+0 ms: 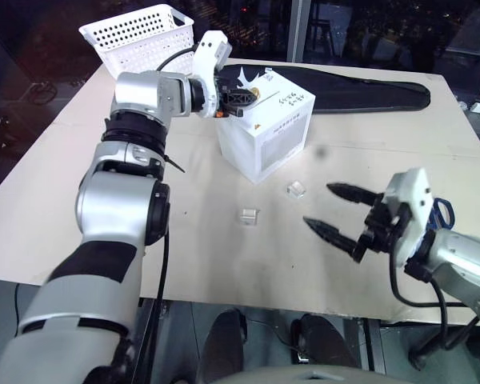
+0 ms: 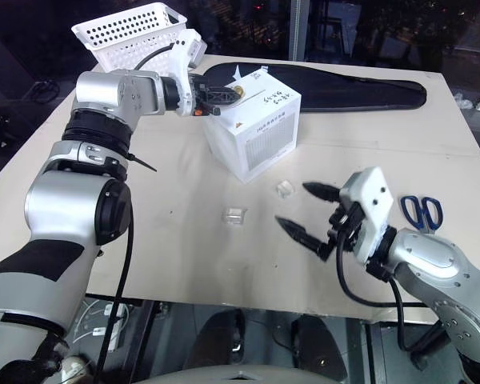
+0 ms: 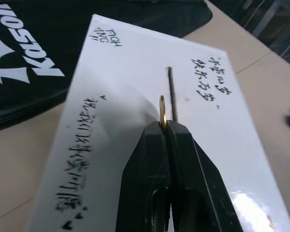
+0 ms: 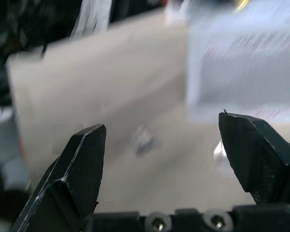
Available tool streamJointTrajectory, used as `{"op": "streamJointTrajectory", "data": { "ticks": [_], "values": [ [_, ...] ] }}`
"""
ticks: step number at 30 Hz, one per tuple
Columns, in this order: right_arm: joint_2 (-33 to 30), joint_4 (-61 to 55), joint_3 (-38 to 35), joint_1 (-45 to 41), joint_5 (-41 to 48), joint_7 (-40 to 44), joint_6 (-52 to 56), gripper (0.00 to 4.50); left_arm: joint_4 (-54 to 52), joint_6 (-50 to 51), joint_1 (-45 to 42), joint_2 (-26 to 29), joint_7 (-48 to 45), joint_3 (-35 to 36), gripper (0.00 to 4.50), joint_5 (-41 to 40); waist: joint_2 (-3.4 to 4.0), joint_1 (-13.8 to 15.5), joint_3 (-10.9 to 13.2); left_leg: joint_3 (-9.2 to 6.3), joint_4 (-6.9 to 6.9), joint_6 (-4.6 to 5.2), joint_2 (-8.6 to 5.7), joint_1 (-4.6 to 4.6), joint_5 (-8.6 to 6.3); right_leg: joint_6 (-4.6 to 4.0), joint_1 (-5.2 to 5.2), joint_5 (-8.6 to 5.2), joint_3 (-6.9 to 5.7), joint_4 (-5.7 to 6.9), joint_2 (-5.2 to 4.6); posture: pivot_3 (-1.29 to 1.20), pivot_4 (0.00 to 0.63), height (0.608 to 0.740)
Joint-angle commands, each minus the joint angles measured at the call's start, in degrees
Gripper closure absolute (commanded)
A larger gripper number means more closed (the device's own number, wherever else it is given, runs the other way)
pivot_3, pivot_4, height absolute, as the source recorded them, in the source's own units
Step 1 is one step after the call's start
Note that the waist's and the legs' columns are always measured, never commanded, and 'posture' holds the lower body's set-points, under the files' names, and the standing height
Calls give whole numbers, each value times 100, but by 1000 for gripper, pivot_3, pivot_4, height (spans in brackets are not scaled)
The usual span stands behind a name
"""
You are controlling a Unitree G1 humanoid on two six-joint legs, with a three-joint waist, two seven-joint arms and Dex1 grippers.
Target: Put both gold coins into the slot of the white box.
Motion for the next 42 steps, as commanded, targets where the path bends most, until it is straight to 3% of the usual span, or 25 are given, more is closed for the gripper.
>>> {"op": "streamJointTrajectory", "data": {
  "ticks": [1,14,42],
  "values": [
    [-12,-106,-342,-266,244,-254,-134,463,104,-159,-185,-7,-114,-21,4441,180,0,5,0,0,0,0,0,1,0,0,0,0,0,0,0,0,150,740],
    [-423,-21,-510,-820,289,-483,-108,463,211,-250,-358,-88,-550,5,4441,392,2,10,1,-1,-2,0,0,-2,0,-1,-1,0,-1,-1,0,0,150,740],
    [-630,-131,-481,-782,474,-709,-108,463,697,-725,-599,-241,-696,-178,4441,1209,1,10,1,-1,-2,0,0,-1,0,-1,0,0,-1,1,0,0,150,740]
  ]
}}
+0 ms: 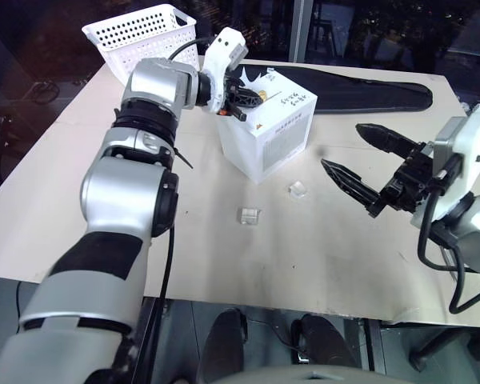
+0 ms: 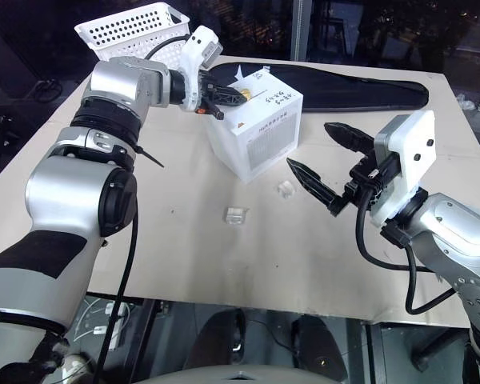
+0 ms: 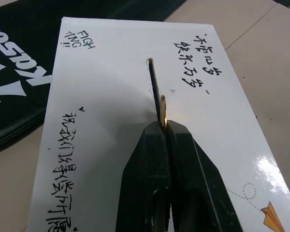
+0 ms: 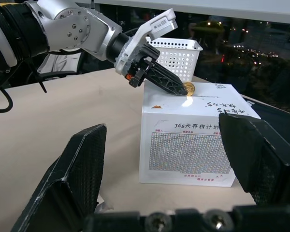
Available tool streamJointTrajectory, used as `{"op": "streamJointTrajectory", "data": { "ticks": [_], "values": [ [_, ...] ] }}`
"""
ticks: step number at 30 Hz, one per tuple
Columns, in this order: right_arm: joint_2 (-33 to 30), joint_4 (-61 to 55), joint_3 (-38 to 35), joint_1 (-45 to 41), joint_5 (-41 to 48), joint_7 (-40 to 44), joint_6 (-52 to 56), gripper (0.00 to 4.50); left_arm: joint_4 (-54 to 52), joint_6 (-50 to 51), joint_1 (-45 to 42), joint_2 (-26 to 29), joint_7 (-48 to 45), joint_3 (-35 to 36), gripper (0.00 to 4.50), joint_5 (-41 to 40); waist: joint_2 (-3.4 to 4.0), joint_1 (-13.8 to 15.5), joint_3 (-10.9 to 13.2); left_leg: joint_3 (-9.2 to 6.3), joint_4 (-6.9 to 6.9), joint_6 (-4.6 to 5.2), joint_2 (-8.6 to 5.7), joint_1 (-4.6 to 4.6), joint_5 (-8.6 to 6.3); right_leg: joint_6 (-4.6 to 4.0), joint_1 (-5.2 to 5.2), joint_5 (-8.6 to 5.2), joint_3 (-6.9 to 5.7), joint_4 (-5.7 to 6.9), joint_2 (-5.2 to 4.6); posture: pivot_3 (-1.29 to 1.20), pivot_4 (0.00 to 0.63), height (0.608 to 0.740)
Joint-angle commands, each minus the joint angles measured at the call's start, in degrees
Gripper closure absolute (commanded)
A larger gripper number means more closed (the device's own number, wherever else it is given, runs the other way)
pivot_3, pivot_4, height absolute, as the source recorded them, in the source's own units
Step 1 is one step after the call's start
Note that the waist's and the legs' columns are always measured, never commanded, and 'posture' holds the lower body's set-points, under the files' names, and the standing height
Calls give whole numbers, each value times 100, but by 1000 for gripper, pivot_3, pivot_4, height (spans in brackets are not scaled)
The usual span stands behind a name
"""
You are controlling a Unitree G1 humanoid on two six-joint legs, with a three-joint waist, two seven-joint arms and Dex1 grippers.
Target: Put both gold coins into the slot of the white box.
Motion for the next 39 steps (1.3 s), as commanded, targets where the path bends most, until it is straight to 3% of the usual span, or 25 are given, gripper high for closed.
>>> {"op": "streamJointTrajectory", "data": {
  "ticks": [1,14,17,18,20,24,28,32,36,39],
  "values": [
    [-73,-145,-224,-34,79,-62,-85,463,69,-12,-148,-16,16,-47,4441,106,0,0,0,0,0,0,0,0,0,0,0,0,0,0,0,0,150,740],
    [-112,-141,-223,-5,116,-44,-109,463,27,52,-139,-32,5,-43,4441,152,0,-1,0,0,0,0,0,0,0,0,0,0,0,0,0,0,150,740],
    [-104,-136,-217,-6,120,-42,-115,463,-6,43,-135,-33,-33,-65,3772,163,0,-1,0,0,0,0,0,0,0,0,0,0,0,0,0,0,150,740],
    [-101,-134,-214,-7,122,-42,-115,463,-25,44,-138,-32,-46,-67,3226,161,0,-1,0,0,0,0,0,0,0,0,0,0,0,1,0,0,150,740],
    [-99,-131,-210,-9,123,-41,-116,463,-45,61,-147,-29,-53,-57,2669,151,0,-3,0,0,1,0,0,1,0,0,0,0,0,1,0,0,150,740],
    [-89,-132,-199,-1,126,-39,-120,463,-85,20,-139,-10,-25,-18,1061,132,0,-8,0,0,1,0,0,1,0,0,0,0,1,2,0,0,150,740],
    [-87,-129,-202,17,118,-25,-128,463,-260,-202,-108,25,33,373,1061,-223,0,-8,0,0,1,0,0,1,0,0,0,0,1,2,0,0,150,740],
    [-96,-144,-250,153,84,-71,-106,463,-1442,-531,475,28,-7,1377,1061,-1258,0,-9,1,2,-1,-1,3,-2,0,0,-1,0,2,-1,-2,0,150,740],
    [-166,-137,-398,457,29,17,-112,463,-3251,498,1402,101,119,1902,1061,-2144,2,-13,0,3,0,-3,4,-2,1,0,0,0,3,1,-3,0,150,740],
    [-309,-110,-696,908,-89,251,-141,463,-5605,1012,2971,447,-137,1699,175,-2619,11,-43,-5,13,-6,-27,5,8,15,0,1,0,16,3,-5,0,150,740]
  ]
}}
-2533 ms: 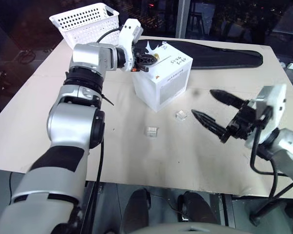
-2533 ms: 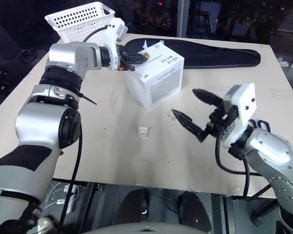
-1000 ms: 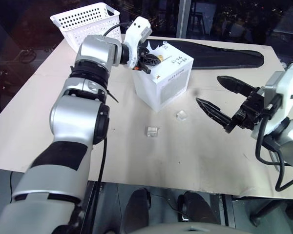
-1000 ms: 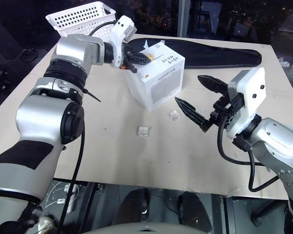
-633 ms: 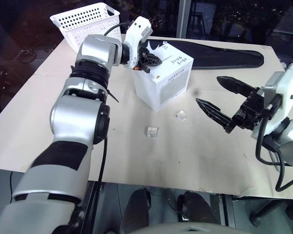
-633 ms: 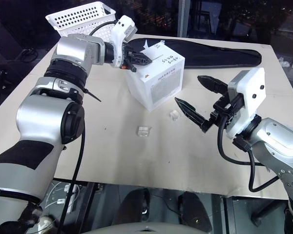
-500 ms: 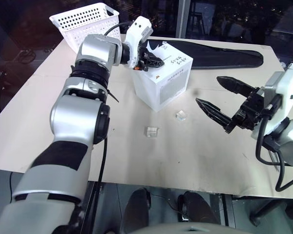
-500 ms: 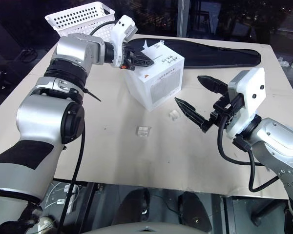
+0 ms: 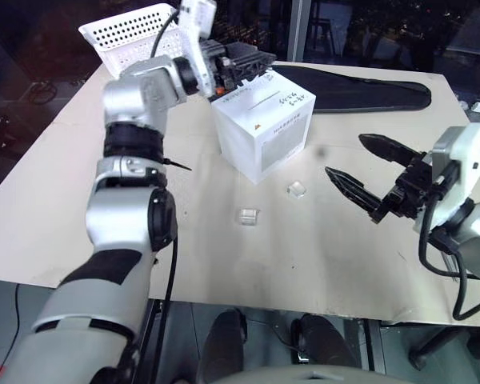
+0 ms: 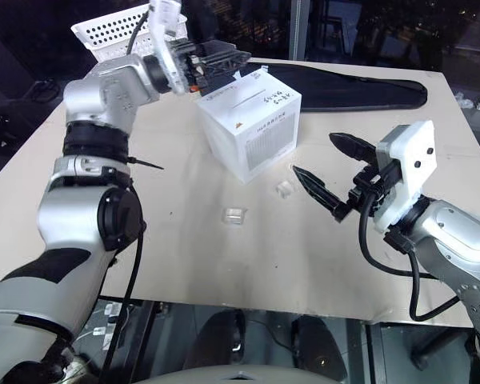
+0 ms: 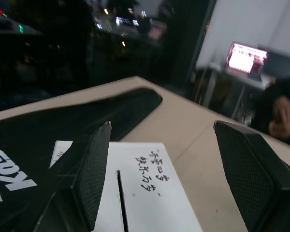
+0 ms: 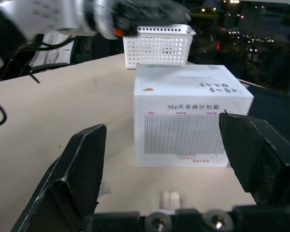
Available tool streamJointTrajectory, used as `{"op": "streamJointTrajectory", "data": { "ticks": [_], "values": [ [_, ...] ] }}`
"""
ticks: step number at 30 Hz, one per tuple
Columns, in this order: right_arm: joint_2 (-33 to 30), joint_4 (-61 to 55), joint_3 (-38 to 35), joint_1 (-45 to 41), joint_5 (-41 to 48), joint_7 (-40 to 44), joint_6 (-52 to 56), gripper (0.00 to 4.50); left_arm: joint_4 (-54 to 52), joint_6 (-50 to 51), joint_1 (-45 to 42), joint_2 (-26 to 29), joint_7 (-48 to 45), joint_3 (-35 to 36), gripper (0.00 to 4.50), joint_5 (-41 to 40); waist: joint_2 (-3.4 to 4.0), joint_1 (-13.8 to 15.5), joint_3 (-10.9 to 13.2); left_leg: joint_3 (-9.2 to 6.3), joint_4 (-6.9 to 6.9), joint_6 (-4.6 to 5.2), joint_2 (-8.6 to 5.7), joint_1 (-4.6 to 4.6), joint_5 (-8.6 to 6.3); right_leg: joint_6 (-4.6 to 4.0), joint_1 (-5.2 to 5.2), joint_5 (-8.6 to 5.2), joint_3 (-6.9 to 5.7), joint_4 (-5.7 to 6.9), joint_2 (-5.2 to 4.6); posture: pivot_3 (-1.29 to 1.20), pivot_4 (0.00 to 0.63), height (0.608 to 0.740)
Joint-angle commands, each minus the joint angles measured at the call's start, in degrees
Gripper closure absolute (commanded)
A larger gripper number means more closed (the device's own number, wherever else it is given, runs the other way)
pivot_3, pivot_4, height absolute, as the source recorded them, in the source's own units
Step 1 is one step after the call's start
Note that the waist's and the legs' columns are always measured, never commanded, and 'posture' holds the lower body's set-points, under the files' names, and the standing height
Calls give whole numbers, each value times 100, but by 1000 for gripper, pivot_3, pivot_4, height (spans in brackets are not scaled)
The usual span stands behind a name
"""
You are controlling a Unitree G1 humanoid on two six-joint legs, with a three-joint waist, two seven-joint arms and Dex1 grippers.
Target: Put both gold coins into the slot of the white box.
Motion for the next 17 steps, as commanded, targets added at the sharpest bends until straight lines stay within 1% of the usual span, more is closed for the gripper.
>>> {"op": "streamJointTrajectory", "data": {
  "ticks": [1,4,7,9,12,15,17],
  "values": [
    [-205,-101,-573,480,-127,310,-141,463,-2361,602,1281,354,-35,18,46,-632,4,-13,-2,3,-4,-2,1,5,1,0,0,0,10,-2,0,0,150,740],
    [-298,-102,-1090,1104,-71,651,-196,463,-3183,931,2085,570,384,365,46,-931,1,64,-1,-12,7,-1,2,-3,1,0,1,0,-7,3,1,0,150,740],
    [-335,-93,-1627,1735,-125,1103,-277,463,-3995,917,3124,1062,182,514,46,-1132,2,65,-1,-14,14,23,-1,10,-13,1,21,1,-12,3,0,0,150,740],
    [-309,-47,-2013,2222,-198,1500,-382,463,-4282,1205,3758,1376,155,839,46,-1401,4,50,-3,-9,12,24,-2,19,-14,1,29,1,-7,-1,-2,0,150,740],
    [-266,21,-2463,2852,-394,2062,-576,463,-4528,1196,4503,1719,124,1133,46,-1562,1,49,-1,-11,8,24,0,40,-14,1,44,0,-9,-1,0,0,150,740],
    [-186,166,-2798,3318,-572,2510,-772,463,-4723,1200,5081,1792,244,1395,46,-1717,0,55,-1,-13,-4,23,0,105,-16,14,109,-15,-14,-14,-3,0,150,740],
    [-182,267,-2805,3365,-652,2614,-869,463,-4793,1144,5225,1778,365,1409,46,-1780,-1,52,-1,-8,-4,24,1,108,-16,12,110,-18,-9,-14,-7,0,150,740]
  ]
}}
